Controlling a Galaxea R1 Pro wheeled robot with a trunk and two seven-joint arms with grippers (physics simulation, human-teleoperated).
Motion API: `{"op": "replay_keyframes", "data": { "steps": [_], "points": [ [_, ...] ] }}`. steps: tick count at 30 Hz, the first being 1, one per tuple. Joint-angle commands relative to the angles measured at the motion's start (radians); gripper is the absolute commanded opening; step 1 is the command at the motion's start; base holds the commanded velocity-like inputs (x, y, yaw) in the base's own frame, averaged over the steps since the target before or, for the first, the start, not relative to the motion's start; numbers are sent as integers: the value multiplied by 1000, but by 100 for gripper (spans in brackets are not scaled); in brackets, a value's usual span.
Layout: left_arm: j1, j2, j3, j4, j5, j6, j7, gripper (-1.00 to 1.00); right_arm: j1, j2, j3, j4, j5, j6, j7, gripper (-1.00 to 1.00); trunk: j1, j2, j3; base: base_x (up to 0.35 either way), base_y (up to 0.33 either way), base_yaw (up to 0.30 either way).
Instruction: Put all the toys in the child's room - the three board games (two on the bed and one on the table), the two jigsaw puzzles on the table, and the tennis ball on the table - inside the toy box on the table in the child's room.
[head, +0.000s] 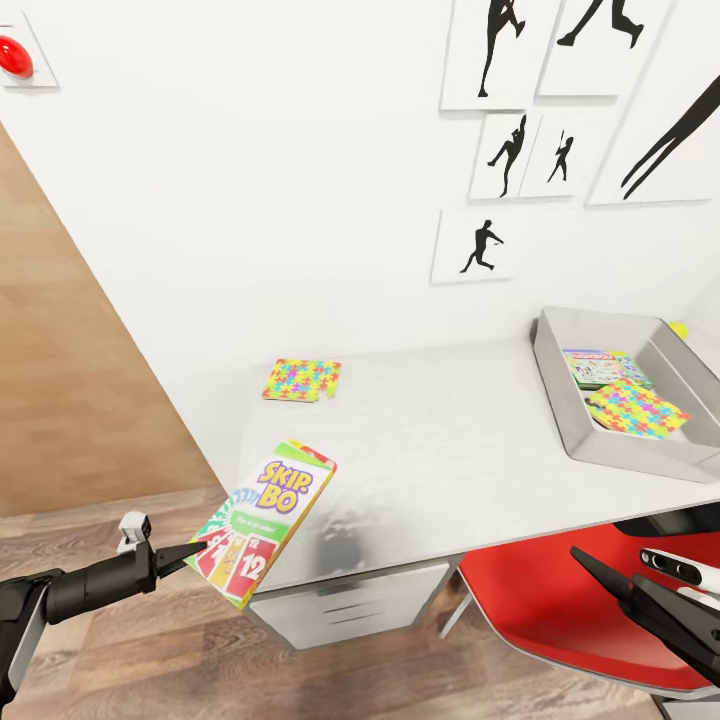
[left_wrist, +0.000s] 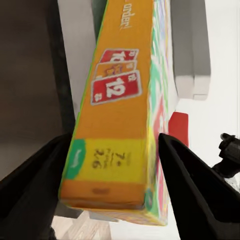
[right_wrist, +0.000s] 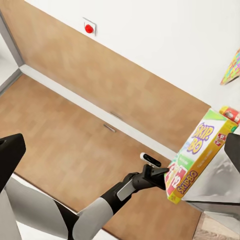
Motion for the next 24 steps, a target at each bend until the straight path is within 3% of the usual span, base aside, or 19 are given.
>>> {"op": "replay_keyframes", "data": {
  "steps": [1, 4, 16, 24],
  "points": [
    [0, 0, 0, 0, -7, 6, -3, -100, 0, 0, 0, -1, -5, 9, -1, 100, 0, 0, -1, 0, 0, 0],
    [0, 1, 0, -22, -7, 11, -7, -100, 0, 0, 1, -1, -4, 9, -1, 100, 0, 0, -1, 0, 0, 0],
    [1, 2, -1, -58, -5, 21, -13, -100, 0, 0, 0, 0, -3, 16, -14, 100, -46, 84, 37, 0, 0, 0],
    [1, 5, -2, -58, -5, 20, -15, -100, 0, 0, 4, 6, -3, 15, -98, 100, -77, 140, 62, 0, 0, 0]
  ]
}}
